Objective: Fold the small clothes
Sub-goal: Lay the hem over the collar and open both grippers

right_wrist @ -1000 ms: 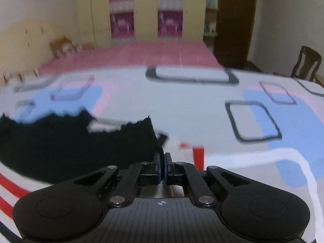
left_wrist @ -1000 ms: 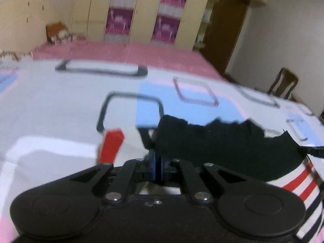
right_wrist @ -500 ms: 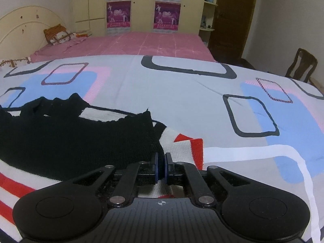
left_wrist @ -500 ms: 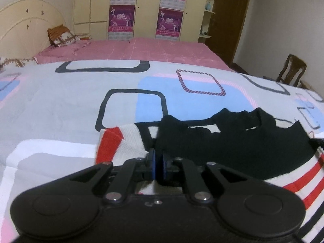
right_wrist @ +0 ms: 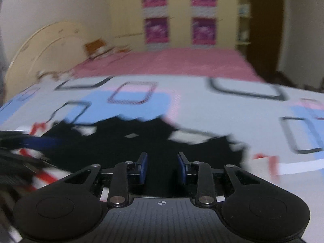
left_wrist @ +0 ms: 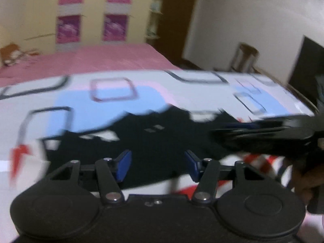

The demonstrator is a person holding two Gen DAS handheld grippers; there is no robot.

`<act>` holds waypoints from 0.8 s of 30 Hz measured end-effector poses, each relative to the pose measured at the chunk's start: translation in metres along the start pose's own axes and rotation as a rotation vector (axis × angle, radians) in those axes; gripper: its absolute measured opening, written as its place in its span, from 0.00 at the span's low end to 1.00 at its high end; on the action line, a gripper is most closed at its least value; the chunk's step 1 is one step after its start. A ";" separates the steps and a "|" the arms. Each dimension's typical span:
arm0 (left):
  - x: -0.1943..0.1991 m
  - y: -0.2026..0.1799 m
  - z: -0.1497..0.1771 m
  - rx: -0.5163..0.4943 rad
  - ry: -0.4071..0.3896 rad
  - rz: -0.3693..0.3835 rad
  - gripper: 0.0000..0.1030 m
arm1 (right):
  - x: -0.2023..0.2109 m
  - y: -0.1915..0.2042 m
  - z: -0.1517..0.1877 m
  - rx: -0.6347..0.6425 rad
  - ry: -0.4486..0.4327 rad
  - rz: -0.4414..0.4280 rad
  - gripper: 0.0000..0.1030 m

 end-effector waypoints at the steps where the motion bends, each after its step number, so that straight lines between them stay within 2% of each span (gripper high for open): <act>1: -0.009 -0.004 0.003 -0.005 0.022 0.011 0.48 | -0.007 0.010 0.003 0.015 0.013 -0.017 0.31; 2: -0.017 -0.003 0.007 0.006 0.037 -0.001 0.46 | -0.015 0.016 0.007 0.036 0.032 -0.010 0.31; 4: -0.028 0.007 0.011 0.025 0.047 -0.022 0.51 | -0.030 0.012 0.016 0.019 0.081 0.002 0.31; 6: -0.029 0.024 0.012 0.005 0.036 -0.082 0.52 | -0.031 0.002 0.016 0.005 0.066 0.001 0.31; 8: -0.022 0.051 0.013 0.012 0.029 -0.178 0.51 | -0.027 -0.028 0.014 0.034 0.048 0.139 0.31; 10: -0.009 0.089 0.018 0.048 0.019 -0.267 0.49 | -0.019 -0.067 0.018 -0.022 0.053 0.231 0.29; 11: -0.003 0.099 0.020 0.067 0.003 -0.256 0.47 | -0.015 -0.077 0.019 -0.052 0.040 0.207 0.19; 12: 0.000 0.104 0.020 0.083 -0.005 -0.234 0.46 | -0.012 -0.082 0.020 -0.055 0.039 0.203 0.16; 15: -0.003 0.096 0.019 0.017 0.002 -0.267 0.47 | -0.013 -0.076 0.020 0.012 0.046 0.228 0.16; 18: 0.002 0.088 0.017 0.017 -0.001 -0.297 0.51 | -0.011 -0.069 0.019 0.036 0.050 0.257 0.18; 19: 0.010 0.081 0.014 0.020 -0.018 -0.297 0.56 | -0.003 -0.064 0.015 0.040 0.036 0.263 0.44; 20: 0.019 0.073 0.011 0.018 -0.040 -0.285 0.60 | 0.005 -0.060 0.016 0.044 0.005 0.264 0.83; 21: 0.027 0.062 0.009 0.018 -0.062 -0.262 0.61 | 0.014 -0.053 0.012 0.046 -0.043 0.243 0.88; 22: 0.030 0.054 0.009 0.023 -0.072 -0.240 0.61 | 0.022 -0.040 0.012 0.044 -0.061 0.172 0.83; 23: 0.030 0.044 0.010 0.033 -0.080 -0.215 0.60 | 0.025 -0.029 0.015 0.034 -0.045 0.129 0.65; 24: 0.031 0.034 0.011 0.041 -0.082 -0.189 0.60 | 0.025 -0.020 0.020 0.021 -0.025 0.086 0.55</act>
Point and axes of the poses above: each gripper's, at about its wrist camera, not at the fingertips, and x roughly against the way its jaws point, y to its left, z to its underside, the point moved 9 cm from there along -x, roughly the way its jaws point, and after that the axes turned 7 degrees about -y, right-handed, at the moved point
